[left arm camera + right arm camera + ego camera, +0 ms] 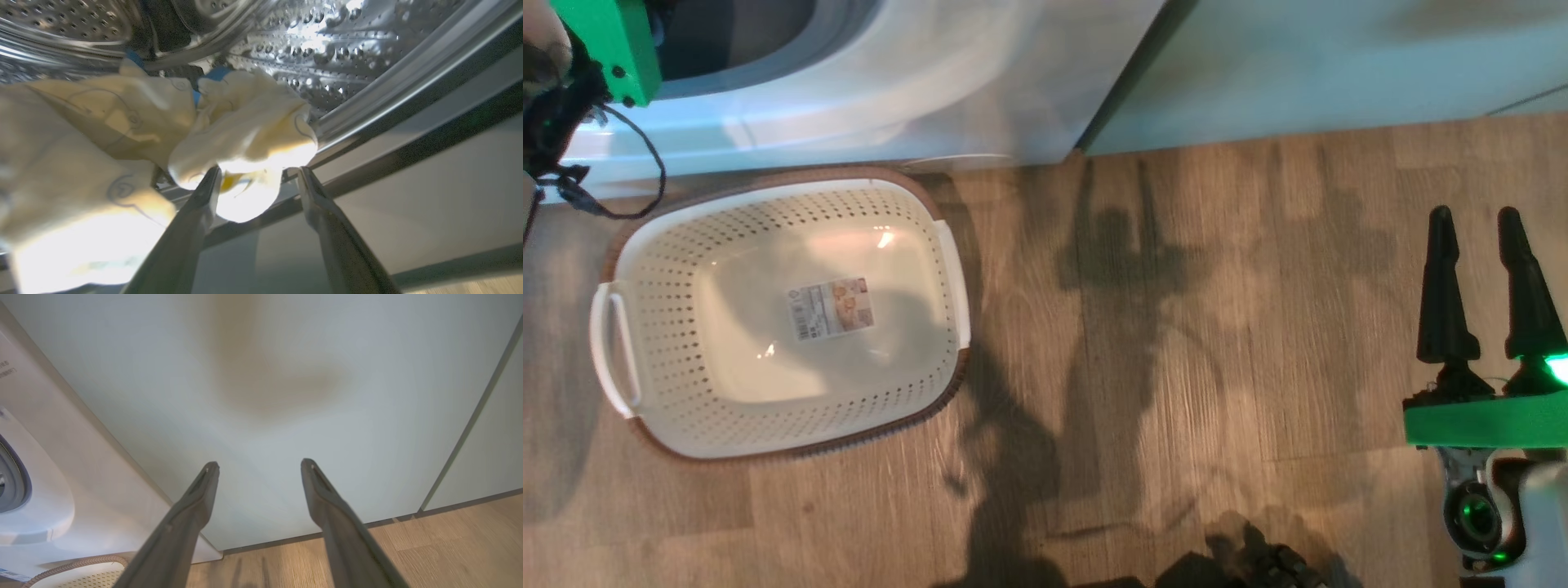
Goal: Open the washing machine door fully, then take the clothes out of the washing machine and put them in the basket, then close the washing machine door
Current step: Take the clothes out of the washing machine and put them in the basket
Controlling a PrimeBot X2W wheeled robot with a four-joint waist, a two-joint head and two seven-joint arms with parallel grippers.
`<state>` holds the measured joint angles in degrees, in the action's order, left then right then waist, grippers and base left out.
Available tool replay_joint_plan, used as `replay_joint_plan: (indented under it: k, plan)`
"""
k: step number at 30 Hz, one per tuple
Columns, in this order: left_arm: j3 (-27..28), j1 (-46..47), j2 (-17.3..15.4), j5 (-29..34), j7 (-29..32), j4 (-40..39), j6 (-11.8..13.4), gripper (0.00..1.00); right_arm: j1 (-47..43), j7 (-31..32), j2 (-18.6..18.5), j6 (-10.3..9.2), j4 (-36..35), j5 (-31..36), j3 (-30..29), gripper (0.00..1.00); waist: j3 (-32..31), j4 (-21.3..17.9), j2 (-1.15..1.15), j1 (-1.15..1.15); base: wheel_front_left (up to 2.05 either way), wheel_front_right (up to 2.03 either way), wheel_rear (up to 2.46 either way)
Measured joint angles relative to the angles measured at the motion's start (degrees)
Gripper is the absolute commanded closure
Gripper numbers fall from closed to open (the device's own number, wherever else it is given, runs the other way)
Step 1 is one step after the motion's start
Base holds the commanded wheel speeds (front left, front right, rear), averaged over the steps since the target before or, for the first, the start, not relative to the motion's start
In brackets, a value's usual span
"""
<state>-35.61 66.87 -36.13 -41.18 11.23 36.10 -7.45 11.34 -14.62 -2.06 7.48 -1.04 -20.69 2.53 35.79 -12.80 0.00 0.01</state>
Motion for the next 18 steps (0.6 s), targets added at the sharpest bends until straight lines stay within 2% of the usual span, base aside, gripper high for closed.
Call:
replay_joint_plan:
  k: [10, 11, 12, 14, 15, 18]
  plan:
    - [-4.5, 4.9, -1.9, -2.2, 3.1, 6.4, 0.0, 0.0, 0.9, 0.0, 0.0, 0.0, -0.2, -1.0, 1.0, 0.0, 2.3, -2.5, 0.0, 0.0, 0.0, 0.0, 0.0]
    - [-5.1, 5.4, -2.0, -2.2, 3.4, 7.2, 0.0, 0.14, 0.9, 0.0, 0.0, 0.0, -0.2, -1.0, 1.1, 0.0, 2.3, -2.6, 0.0, 0.0, 0.0, 0.0, 0.0]
    - [-5.3, 5.8, -1.9, -2.2, 3.4, 7.8, 0.0, 0.53, 0.9, 0.0, 0.0, 0.0, -0.2, -1.0, 1.0, 0.0, 2.4, -2.7, 0.0, -0.01, 0.0, 0.0, 0.0]
    - [-5.7, 6.5, -1.8, -2.2, 4.0, 8.8, 0.0, 0.81, 0.9, 0.0, 0.0, 0.0, -0.2, -1.1, 1.1, 0.0, 2.3, -2.9, 0.0, 0.0, 0.0, 0.0, 0.0]
    - [-5.7, 6.5, -1.8, -2.2, 4.0, 8.8, 0.0, 1.0, 0.9, 0.0, 0.0, 0.0, -0.2, -1.1, 1.1, 0.0, 2.3, -2.9, 0.0, 0.0, 0.0, 0.0, 0.0]
    - [-7.2, 7.1, -1.8, -2.3, 3.9, 9.5, 0.0, 1.0, 0.9, 0.0, 0.0, 0.0, -0.2, -1.5, 1.2, 0.0, 2.3, -3.0, 0.0, -0.01, 0.0, 0.0, 0.0]
